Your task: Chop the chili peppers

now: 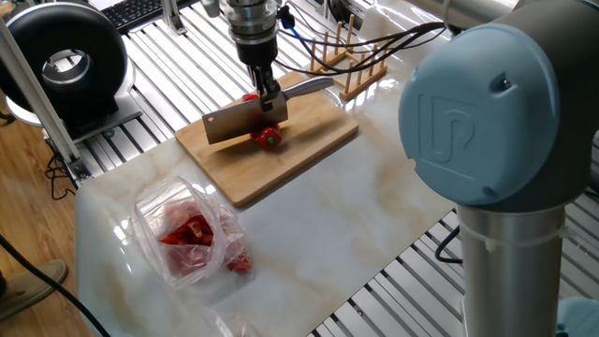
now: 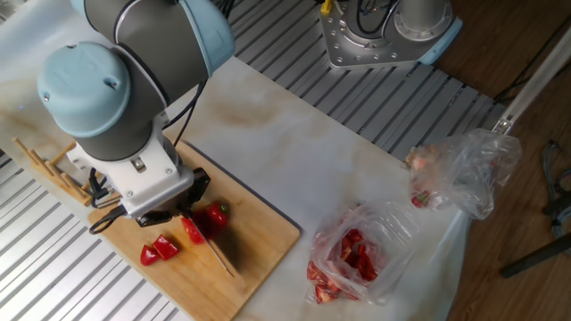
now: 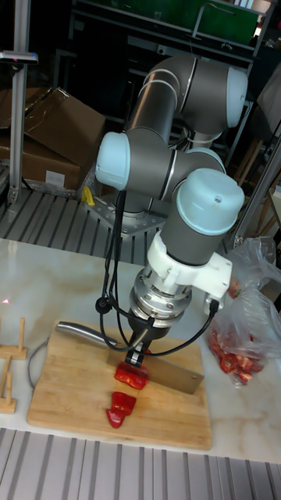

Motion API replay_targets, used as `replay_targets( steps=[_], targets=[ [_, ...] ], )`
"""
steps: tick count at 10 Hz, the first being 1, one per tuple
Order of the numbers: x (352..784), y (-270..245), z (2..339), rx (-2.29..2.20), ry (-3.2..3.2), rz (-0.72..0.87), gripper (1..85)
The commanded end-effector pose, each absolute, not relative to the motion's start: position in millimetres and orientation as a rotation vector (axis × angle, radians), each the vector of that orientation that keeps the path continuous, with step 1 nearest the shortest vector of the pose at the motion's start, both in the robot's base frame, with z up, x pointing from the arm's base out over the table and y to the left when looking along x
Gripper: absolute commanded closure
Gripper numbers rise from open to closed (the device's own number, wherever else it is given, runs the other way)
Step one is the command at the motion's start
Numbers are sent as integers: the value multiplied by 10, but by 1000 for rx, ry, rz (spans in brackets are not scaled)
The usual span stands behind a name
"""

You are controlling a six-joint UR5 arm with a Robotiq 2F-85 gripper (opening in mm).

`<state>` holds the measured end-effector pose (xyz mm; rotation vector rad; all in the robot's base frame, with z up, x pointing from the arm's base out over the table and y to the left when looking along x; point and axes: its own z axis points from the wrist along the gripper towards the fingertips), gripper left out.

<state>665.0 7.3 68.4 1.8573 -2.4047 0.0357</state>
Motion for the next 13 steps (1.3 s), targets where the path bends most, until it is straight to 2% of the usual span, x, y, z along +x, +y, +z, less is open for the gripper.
replay_targets(
  steps=[1, 4, 10, 13],
  targets=[
    [6634, 58, 690, 1881, -2412, 8, 843],
    [6633, 77, 670, 1888, -2424, -5, 843],
    [6653, 173, 773, 1831, -2413, 78, 843],
    [6658, 227, 615, 1855, -2440, 46, 843]
  ],
)
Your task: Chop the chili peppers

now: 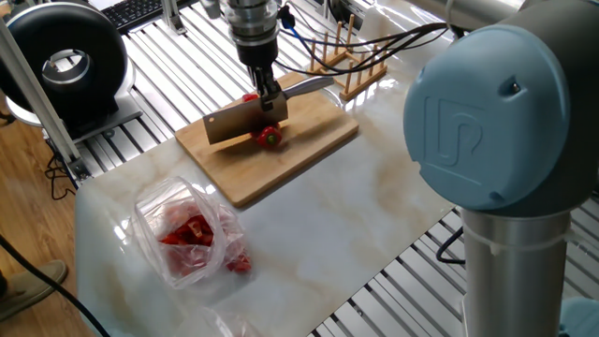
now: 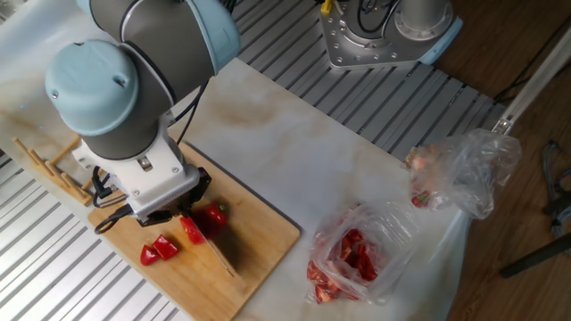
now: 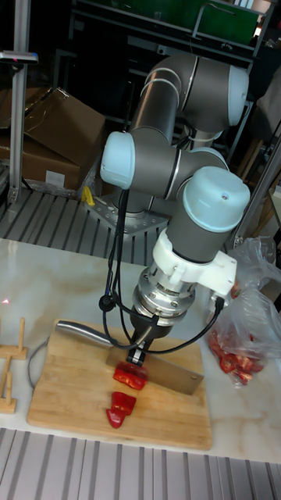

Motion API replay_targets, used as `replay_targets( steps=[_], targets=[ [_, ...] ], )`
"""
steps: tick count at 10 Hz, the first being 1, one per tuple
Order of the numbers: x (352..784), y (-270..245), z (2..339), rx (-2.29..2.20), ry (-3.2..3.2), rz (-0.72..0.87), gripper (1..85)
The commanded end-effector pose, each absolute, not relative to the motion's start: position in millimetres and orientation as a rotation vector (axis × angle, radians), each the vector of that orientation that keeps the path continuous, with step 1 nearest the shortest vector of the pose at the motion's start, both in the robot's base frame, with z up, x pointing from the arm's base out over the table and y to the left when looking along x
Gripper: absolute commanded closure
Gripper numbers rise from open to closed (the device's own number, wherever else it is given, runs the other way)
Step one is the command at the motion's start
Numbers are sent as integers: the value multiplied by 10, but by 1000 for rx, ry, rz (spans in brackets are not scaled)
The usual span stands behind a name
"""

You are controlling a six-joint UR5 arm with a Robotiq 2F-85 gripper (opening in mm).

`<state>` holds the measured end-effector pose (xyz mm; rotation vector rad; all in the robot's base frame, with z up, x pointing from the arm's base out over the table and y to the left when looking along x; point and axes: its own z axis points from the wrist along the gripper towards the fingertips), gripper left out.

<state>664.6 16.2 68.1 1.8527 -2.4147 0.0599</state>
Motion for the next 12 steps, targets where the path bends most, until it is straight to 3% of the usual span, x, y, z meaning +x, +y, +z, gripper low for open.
replay_targets(
  steps=[1, 9, 12],
  targets=[
    [6667, 165, 622, 1859, -2427, 69, 843],
    [6667, 163, 725, 1901, -2422, 17, 843],
    [6656, 322, 743, 1964, -2435, -74, 843]
  ],
)
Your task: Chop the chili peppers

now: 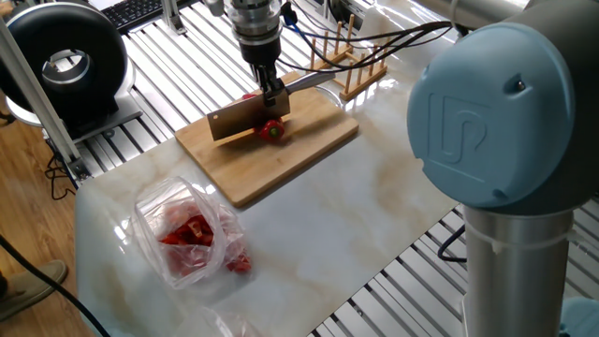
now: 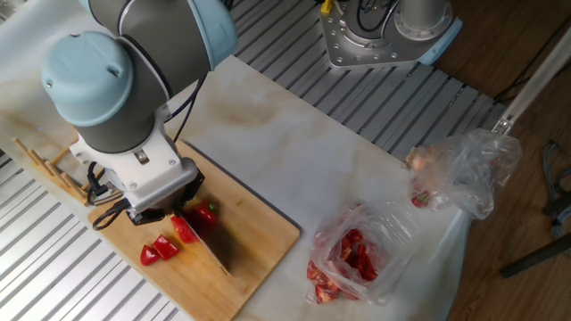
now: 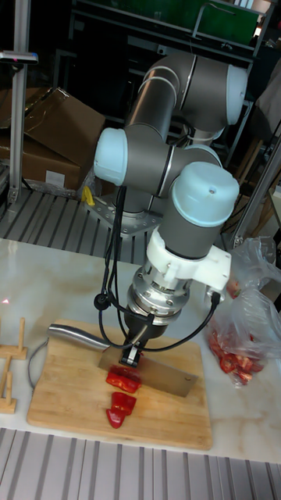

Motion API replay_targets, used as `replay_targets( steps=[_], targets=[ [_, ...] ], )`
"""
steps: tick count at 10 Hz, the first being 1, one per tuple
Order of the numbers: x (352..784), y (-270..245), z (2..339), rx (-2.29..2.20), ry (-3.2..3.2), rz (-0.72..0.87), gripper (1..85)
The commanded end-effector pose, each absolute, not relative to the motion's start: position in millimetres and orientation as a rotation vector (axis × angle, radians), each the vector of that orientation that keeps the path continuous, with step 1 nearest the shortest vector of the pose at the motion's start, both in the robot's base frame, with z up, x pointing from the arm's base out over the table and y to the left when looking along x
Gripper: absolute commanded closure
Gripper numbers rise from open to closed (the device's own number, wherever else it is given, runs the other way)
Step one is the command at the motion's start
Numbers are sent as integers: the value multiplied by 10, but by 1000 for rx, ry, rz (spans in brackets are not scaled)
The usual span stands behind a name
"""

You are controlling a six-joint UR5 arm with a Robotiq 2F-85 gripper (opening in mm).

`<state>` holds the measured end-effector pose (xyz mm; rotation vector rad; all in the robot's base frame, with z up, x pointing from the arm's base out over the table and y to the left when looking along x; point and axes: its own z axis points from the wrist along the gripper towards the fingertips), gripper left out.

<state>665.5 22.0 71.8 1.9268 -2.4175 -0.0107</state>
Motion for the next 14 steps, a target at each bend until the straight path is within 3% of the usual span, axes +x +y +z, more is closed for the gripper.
replay_targets(
  steps=[1, 6, 14],
  targets=[
    [6631, 351, 737, 1988, -2437, -108, 843],
    [6580, 460, 717, 2023, -2434, -170, 843],
    [6630, 110, 678, 2008, -2383, -96, 843]
  ],
)
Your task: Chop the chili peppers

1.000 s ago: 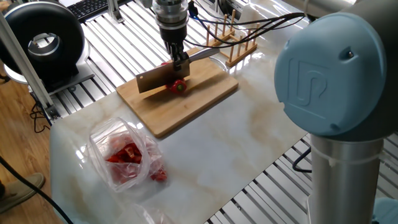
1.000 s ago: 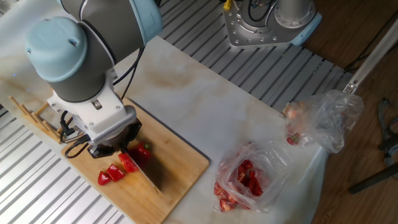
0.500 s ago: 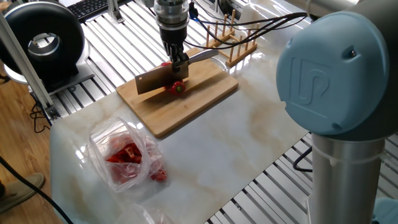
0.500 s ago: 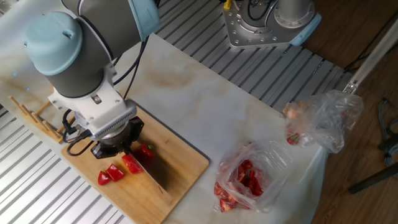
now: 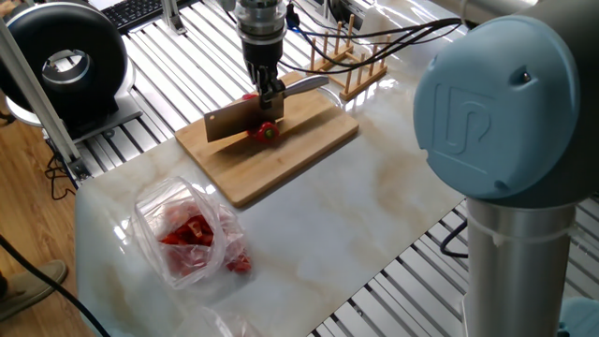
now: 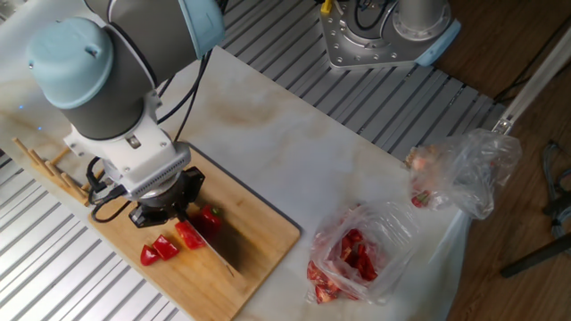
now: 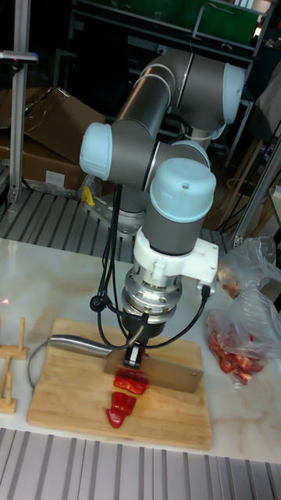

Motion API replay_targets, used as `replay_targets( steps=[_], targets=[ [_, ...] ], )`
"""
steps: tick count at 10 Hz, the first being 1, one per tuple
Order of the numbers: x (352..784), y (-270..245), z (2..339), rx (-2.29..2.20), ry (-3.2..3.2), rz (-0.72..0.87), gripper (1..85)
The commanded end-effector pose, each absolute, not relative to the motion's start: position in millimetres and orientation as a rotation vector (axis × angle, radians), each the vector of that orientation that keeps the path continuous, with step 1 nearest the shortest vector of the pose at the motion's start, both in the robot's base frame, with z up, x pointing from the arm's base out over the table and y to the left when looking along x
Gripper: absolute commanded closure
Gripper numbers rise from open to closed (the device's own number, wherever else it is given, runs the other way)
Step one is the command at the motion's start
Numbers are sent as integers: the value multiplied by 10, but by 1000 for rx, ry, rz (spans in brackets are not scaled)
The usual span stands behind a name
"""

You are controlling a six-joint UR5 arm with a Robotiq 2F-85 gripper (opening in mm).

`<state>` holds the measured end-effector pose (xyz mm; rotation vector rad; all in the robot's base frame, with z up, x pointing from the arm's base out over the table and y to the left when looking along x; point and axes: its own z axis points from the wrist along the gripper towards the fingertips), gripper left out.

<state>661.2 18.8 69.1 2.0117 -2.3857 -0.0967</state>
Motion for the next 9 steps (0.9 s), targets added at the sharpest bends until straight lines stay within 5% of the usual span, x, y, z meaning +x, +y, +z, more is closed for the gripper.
replay_targets(
  steps=[1, 9],
  targets=[
    [6644, 151, 572, 1997, -2407, -94, 843],
    [6632, 173, 686, 1942, -2385, -9, 843]
  ],
)
